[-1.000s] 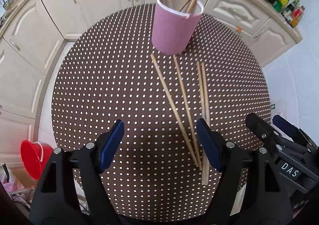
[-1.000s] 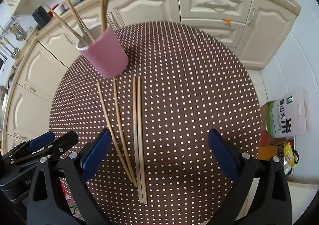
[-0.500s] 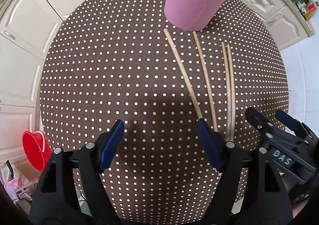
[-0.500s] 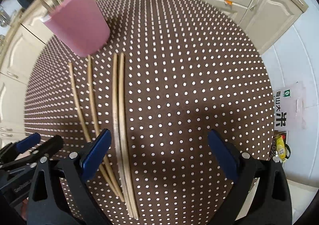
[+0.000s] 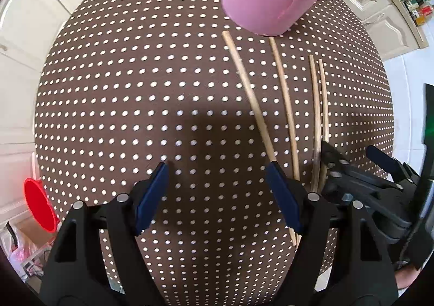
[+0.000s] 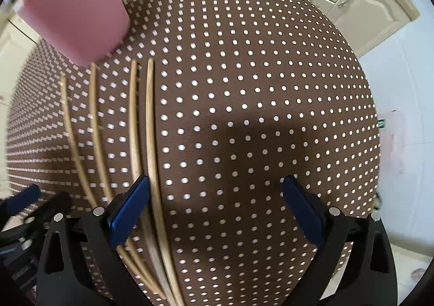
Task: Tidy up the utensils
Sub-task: 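Lower both tools toward the remaining chopsticks on the table, then close the left and right grippers on another chopstick each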
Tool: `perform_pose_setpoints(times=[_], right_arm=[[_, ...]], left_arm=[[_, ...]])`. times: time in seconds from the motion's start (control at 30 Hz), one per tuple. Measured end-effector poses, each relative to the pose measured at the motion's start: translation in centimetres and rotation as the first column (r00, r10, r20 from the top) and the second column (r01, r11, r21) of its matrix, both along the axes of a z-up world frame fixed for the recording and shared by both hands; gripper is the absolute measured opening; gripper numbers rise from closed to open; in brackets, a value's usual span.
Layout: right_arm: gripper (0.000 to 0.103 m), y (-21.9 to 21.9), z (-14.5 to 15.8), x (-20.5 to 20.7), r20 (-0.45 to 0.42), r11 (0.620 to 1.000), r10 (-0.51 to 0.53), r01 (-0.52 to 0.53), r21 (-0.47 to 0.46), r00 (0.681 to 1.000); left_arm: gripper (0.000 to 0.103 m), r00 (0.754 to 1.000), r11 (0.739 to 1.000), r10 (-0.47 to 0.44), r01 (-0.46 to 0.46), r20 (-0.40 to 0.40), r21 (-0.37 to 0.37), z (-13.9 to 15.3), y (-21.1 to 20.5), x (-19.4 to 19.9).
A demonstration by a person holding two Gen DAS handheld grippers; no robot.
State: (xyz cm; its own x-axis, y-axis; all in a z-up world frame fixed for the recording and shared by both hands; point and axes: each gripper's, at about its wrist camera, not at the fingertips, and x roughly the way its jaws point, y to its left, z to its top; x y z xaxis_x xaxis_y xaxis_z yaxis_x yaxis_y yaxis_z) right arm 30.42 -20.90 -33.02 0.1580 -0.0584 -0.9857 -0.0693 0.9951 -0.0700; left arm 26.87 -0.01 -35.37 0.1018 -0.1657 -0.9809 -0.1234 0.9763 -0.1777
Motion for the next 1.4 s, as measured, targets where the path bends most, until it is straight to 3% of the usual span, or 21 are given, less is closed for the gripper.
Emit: perform_pose_setpoints(times=[0.03, 0.1, 0.13, 0.2, 0.3, 0.4, 0.63, 0.7, 0.77, 0.8, 0.83, 0.9, 1.03, 1.23, 1.4], right_arm=[[0.088, 0.0, 0.1, 0.1, 0.002, 1.0, 0.005, -0.005, 0.013, 1.0], [0.064, 0.1, 0.5, 0.2, 0.027, 0.999, 0.009, -0.01, 0.051, 1.0], [0.058, 0.3, 0.7, 0.2, 0.043, 0.998, 0.016, -0.018, 0.053, 0.999], [0.027, 0.6, 1.0, 0.3, 0.079, 0.997, 0.047, -0.051, 0.052, 0.996], [0.015, 1.2, 1.1, 0.2, 0.093, 0.994, 0.081, -0.086, 0.059, 0.992], [0.011, 1.6, 1.4, -0.5, 0.099, 0.993, 0.069, -0.077, 0.084, 0.993], [0.011, 1.3, 1.5, -1.0, 0.108, 0.992, 0.074, -0.084, 0.093, 0.991], [0.011, 1.3, 1.5, -1.0, 0.109, 0.991, 0.071, -0.082, 0.102, 0.992], [0.011, 1.2, 1.6, -1.0, 0.108, 0.99, 0.067, -0.08, 0.115, 0.992], [0.011, 1.1, 1.7, -1.2, 0.108, 0.99, 0.066, -0.079, 0.119, 0.992], [0.011, 0.9, 1.7, -1.1, 0.108, 0.989, 0.066, -0.079, 0.123, 0.992], [0.011, 0.9, 1.7, -1.0, 0.108, 0.989, 0.066, -0.08, 0.127, 0.992], [0.011, 0.7, 1.6, -0.9, 0.107, 0.988, 0.073, -0.086, 0.128, 0.992], [0.01, 0.4, 1.6, -1.2, 0.104, 0.986, 0.071, -0.085, 0.142, 0.992], [0.008, 0.2, 1.6, -2.4, 0.091, 0.982, 0.086, -0.1, 0.16, 0.992]], left_arm=[[0.074, 1.0, 1.0, -0.009, 0.009, 0.0, 0.0, -0.2, -0.3, 0.3], [0.074, 1.0, 1.0, -0.019, 0.019, -0.004, 0.002, -0.6, -0.3, 1.1], [0.074, 1.0, 1.0, -0.019, 0.019, -0.011, 0.001, -1.0, -0.4, 1.4], [0.074, 1.0, 1.0, -0.011, 0.012, -0.016, 0.011, -1.1, -1.8, 2.0], [0.074, 1.0, 1.0, 0.001, -0.001, -0.009, 0.02, -1.2, -2.7, 3.1], [0.074, 1.0, 0.999, 0.014, -0.013, -0.011, 0.037, -1.5, -3.2, 4.7], [0.076, 0.995, 0.986, 0.074, -0.064, -0.061, 0.156, -2.8, -5.8, 8.5], [0.075, 0.994, 0.983, 0.099, -0.089, -0.052, 0.158, -2.6, -6.5, 9.0], [0.067, 0.99, 0.979, 0.136, -0.13, -0.025, 0.157, -2.4, -6.6, 9.4], [0.05, 0.99, 0.978, 0.139, -0.135, -0.013, 0.159, -2.2, -6.8, 9.3], [0.028, 0.991, 0.979, 0.131, -0.13, 0.002, 0.157, -1.9, -6.9, 9.1], [0.013, 0.995, 0.985, 0.098, -0.099, 0.014, 0.142, -1.7, -7.5, 9.6], [0.006, 0.998, 0.994, 0.056, -0.058, 0.028, 0.088, -1.6, -7.5, 9.8], [0.006, 1.0, 1.0, 0.002, -0.002, 0.001, -0.015, -1.9, -6.9, 7.9], [0.006, 1.0, 0.997, 0.022, -0.023, -0.013, -0.075, -2.2, -6.7, 7.8]])
